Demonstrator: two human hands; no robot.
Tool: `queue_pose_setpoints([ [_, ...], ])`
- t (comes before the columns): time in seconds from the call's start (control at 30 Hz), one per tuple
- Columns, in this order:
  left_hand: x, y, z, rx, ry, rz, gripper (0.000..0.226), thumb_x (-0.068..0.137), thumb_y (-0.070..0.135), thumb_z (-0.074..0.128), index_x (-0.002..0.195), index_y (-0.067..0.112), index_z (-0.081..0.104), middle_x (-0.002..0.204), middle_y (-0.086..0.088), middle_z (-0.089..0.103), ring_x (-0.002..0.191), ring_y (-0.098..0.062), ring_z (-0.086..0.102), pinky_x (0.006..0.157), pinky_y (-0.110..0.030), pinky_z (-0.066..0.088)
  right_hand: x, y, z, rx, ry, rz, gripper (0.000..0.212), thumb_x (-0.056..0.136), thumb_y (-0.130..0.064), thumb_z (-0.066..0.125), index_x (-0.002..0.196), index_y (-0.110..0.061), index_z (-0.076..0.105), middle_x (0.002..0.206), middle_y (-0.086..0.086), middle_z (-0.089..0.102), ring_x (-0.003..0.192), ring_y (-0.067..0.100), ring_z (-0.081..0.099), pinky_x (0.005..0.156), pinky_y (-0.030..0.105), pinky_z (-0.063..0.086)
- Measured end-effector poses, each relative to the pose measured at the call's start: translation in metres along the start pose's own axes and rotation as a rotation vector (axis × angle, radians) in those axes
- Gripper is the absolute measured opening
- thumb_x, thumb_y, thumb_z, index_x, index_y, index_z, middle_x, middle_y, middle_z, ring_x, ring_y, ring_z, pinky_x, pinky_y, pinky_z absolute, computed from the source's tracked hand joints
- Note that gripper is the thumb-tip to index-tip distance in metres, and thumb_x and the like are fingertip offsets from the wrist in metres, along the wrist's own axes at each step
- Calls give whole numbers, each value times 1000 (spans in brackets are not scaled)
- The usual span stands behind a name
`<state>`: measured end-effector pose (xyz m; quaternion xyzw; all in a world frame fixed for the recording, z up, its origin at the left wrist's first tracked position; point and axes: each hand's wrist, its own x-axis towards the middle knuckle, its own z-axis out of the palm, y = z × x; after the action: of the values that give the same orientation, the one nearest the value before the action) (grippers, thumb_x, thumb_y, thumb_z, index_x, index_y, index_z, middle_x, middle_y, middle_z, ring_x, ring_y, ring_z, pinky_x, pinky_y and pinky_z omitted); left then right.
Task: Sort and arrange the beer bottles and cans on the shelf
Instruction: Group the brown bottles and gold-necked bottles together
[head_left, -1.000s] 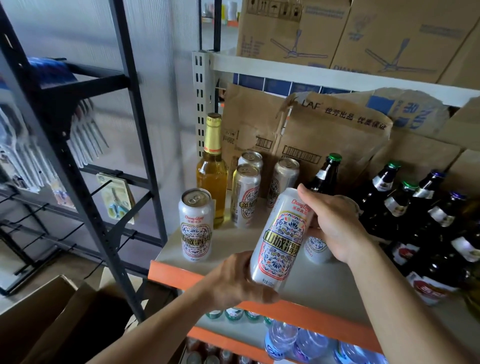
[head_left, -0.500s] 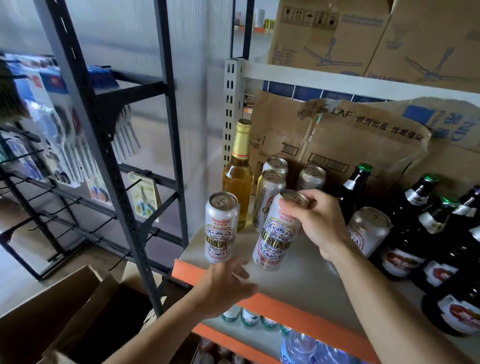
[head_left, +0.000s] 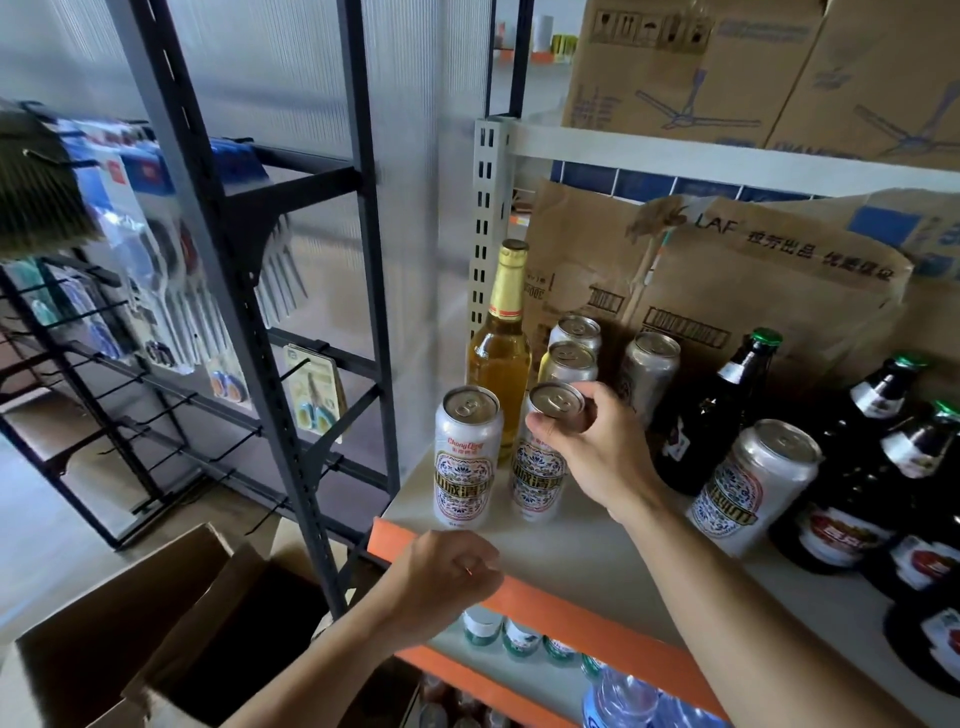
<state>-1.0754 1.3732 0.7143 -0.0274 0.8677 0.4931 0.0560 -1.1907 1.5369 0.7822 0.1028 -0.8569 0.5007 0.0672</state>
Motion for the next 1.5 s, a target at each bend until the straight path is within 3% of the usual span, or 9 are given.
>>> queue_pose_setpoints([
  [0.13, 3, 5, 10, 26, -43, 36, 15, 84, 20, 68, 98, 19, 72, 77, 7, 67, 63, 10, 57, 61, -9, 44, -2, 2, -8, -44, -82, 3, 68, 74, -43, 80, 133, -23, 53, 122, -7, 65, 114, 12, 59, 98, 31, 46],
  [0.23, 8, 12, 20, 19, -91, 61, 16, 85, 18, 68, 100, 15, 72, 76, 8, 64, 62, 11, 56, 59, -6, 42, -6, 7, -21, -53, -47, 16, 74, 73, -50, 78, 136, -21, 51, 131, -1, 62, 118, 13, 59, 103, 35, 46],
  [0.37, 21, 24, 38, 83, -141, 125, 17, 84, 21, 67, 99, 18, 73, 81, 6, 67, 67, 7, 56, 63, -7, 43, -17, 13, -55, 20, 72, 39, 39, 85, -23, 72, 122, -14, 61, 112, 5, 69, 94, 9, 67, 83, 19, 52],
  [0.53, 43, 46, 65, 72, -232, 189, 19, 84, 23, 68, 101, 18, 73, 80, 5, 67, 66, 6, 56, 64, -11, 45, -40, 35, -99, 55, 208, 84, 3, 86, -22, 66, 85, -25, 68, 80, -1, 73, 79, 13, 71, 78, 43, 59],
  [0.7, 63, 64, 94, 36, -290, 192, 40, 65, 46, 62, 95, 22, 75, 69, 14, 64, 64, 5, 57, 65, -20, 47, -66, 57, -131, 70, 395, 141, 10, 79, -17, 63, 77, -26, 68, 69, 1, 73, 68, 18, 72, 74, 49, 59],
  [0.87, 71, 72, 115, 71, -347, 210, 15, 72, 37, 68, 85, 31, 72, 71, 12, 63, 60, 9, 53, 62, -13, 43, -64, 78, -151, -47, 564, 174, 13, 83, -21, 72, 87, -25, 61, 81, -8, 67, 75, 12, 67, 75, 42, 57],
  [1.07, 74, 70, 117, 107, -321, 188, 11, 80, 26, 70, 90, 25, 74, 86, 1, 74, 68, 3, 58, 62, -11, 43, -38, 82, -143, -77, 405, 251, 69, 60, -55, 72, 115, -15, 60, 105, -1, 69, 100, 19, 65, 88, 42, 53],
  [1.23, 74, 62, 104, 40, -299, 115, 10, 65, 41, 65, 73, 38, 69, 68, 12, 68, 65, 0, 61, 68, -23, 52, -25, 86, -136, -73, 372, 213, 45, 71, -41, 81, 108, -21, 63, 99, -6, 68, 95, 12, 64, 82, 34, 54],
  [1.5, 82, 43, 96, 14, -261, 55, 22, 49, 53, 59, 67, 45, 70, 77, 3, 73, 68, -5, 63, 73, -34, 55, -22, 91, -139, -27, 391, 195, 42, 73, -32, 82, 109, -23, 63, 96, -12, 67, 93, 8, 64, 82, 27, 51],
])
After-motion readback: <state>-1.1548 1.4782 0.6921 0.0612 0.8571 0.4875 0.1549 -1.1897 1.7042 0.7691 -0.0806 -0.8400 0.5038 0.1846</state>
